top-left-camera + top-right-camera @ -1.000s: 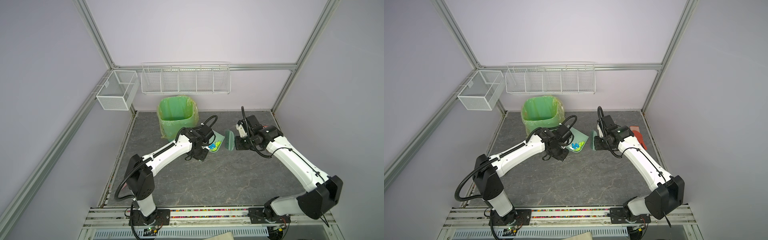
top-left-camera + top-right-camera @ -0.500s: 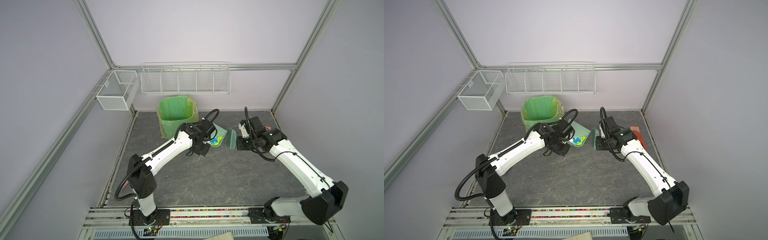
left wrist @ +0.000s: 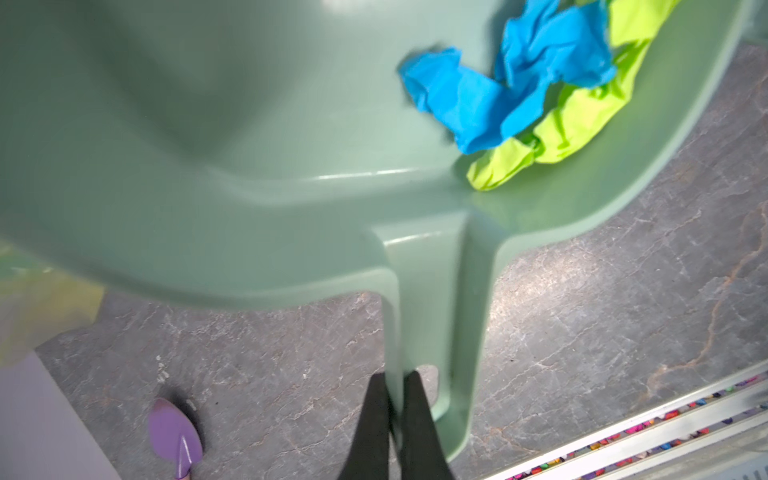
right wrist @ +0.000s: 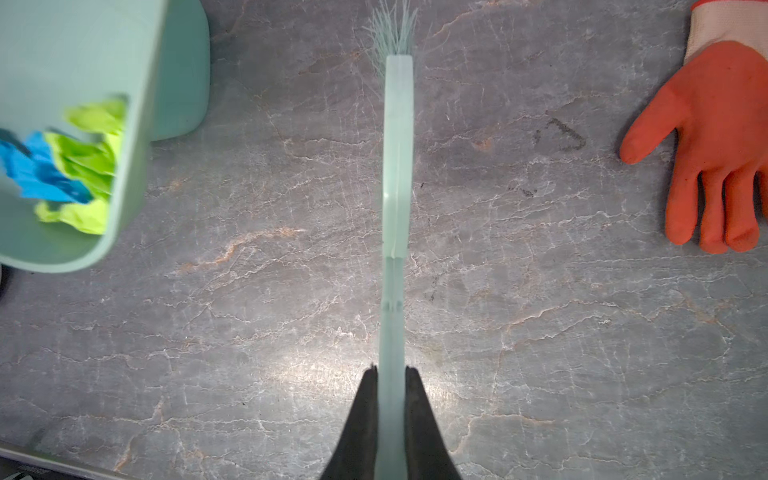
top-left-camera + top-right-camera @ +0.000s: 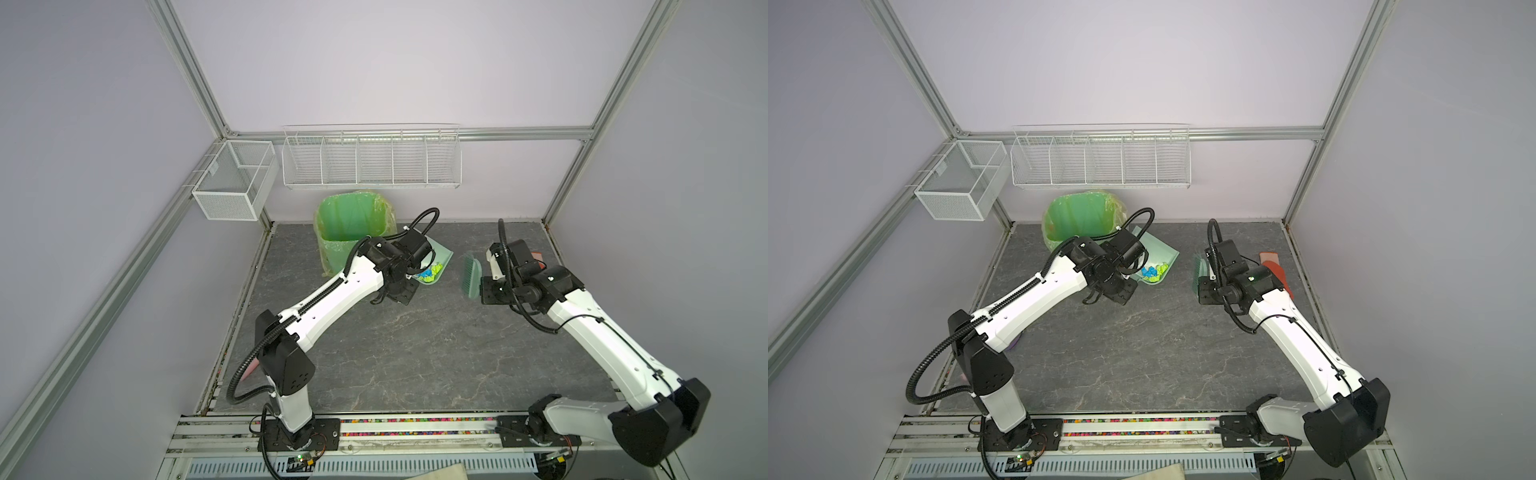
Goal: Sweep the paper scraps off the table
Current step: 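Lift the dustpan toward the wastebasket with the left gripper while the right brush draws back, then tip the dustpan over the green wastebasket with the left gripper to empty it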
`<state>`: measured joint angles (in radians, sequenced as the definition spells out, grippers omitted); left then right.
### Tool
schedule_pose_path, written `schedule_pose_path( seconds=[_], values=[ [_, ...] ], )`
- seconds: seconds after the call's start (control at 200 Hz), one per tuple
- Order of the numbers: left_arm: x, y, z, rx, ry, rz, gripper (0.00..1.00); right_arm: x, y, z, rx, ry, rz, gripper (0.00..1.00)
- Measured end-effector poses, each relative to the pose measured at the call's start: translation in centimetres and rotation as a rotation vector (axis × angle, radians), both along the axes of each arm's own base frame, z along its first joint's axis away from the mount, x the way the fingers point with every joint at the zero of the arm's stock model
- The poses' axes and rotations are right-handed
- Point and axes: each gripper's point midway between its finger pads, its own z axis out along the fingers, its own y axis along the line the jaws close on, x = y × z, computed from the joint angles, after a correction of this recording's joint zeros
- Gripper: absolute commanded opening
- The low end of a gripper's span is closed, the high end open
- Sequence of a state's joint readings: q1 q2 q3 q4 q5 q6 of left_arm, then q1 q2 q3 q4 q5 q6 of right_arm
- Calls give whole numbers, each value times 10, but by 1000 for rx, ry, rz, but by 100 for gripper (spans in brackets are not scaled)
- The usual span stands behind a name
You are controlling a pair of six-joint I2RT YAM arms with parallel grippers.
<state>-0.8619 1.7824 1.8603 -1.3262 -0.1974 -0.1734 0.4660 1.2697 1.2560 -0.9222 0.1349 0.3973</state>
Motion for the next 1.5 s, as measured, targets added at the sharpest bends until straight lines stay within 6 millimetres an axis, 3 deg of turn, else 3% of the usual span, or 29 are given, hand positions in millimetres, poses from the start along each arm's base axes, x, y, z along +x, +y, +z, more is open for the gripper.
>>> schedule_pose_path(
  seconds=[0.375, 0.745, 0.935, 1.205, 1.499],
  values=[
    [21, 24, 31, 72, -124, 56, 0, -7, -1, -10, 10, 24, -9, 7],
    [39, 54, 56, 117, -190, 118, 0, -10, 0, -3, 38, 0, -5, 7],
    [47, 79, 64, 140, -209, 165, 0, -10, 2, -4, 46, 3, -1, 7],
    [60, 131, 94, 152, -292, 294, 0, -14, 2, -5, 60, 7, -3, 7],
    [65, 148, 108, 198, -376, 345, 0, -16, 4, -8, 71, 18, 6, 7]
  ],
)
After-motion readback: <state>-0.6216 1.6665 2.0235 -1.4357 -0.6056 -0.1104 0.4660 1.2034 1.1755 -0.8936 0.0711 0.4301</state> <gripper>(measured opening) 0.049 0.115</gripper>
